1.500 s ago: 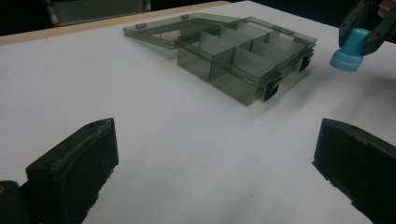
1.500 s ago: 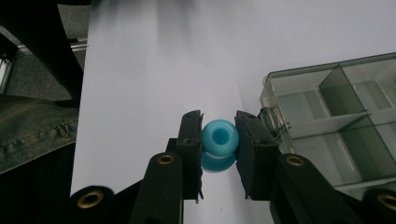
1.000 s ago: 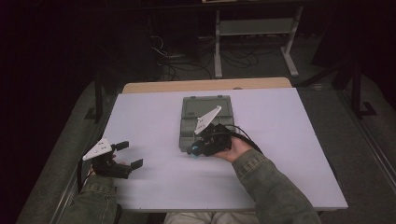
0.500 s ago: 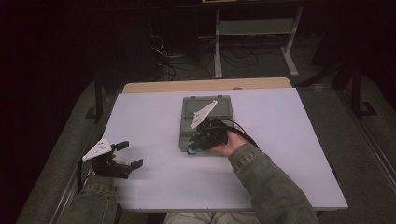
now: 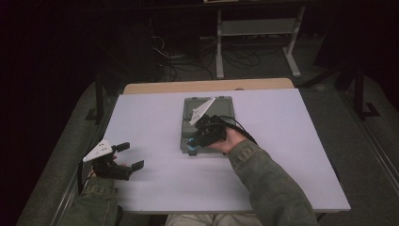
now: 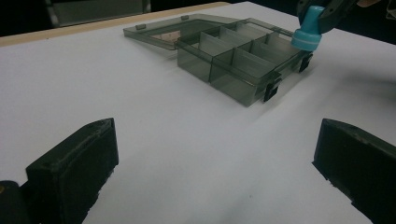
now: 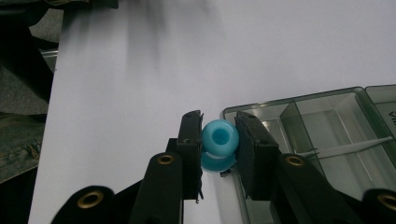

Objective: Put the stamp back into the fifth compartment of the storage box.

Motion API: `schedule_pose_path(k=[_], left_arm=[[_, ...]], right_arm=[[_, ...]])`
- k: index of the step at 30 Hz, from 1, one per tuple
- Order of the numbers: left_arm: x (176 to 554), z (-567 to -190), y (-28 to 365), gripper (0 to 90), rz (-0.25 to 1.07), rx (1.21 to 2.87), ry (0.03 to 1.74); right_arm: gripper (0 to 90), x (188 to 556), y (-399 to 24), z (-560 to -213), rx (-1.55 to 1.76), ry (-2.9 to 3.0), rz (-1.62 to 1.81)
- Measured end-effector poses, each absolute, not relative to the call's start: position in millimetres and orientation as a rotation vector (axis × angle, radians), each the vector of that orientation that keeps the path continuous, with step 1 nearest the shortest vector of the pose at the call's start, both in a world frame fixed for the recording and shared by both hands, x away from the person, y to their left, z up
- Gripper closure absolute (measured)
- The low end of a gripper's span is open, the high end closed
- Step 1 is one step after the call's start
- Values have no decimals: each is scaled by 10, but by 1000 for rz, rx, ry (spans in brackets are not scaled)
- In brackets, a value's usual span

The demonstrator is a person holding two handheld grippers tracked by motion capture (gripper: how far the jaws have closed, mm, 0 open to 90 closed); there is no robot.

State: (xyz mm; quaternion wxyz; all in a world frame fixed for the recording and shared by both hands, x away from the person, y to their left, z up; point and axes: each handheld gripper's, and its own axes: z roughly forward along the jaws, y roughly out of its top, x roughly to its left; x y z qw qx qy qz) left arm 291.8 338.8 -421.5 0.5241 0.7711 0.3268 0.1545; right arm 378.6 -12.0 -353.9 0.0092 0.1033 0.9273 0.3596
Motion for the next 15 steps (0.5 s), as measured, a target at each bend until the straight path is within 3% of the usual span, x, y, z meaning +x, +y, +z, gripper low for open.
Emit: schedule_pose_path(k=[15], left_arm=[[2920,-4216,3390,0,369,1847,781]], right_arm=[[707,3974,-56,-3494,342,2875,1124]])
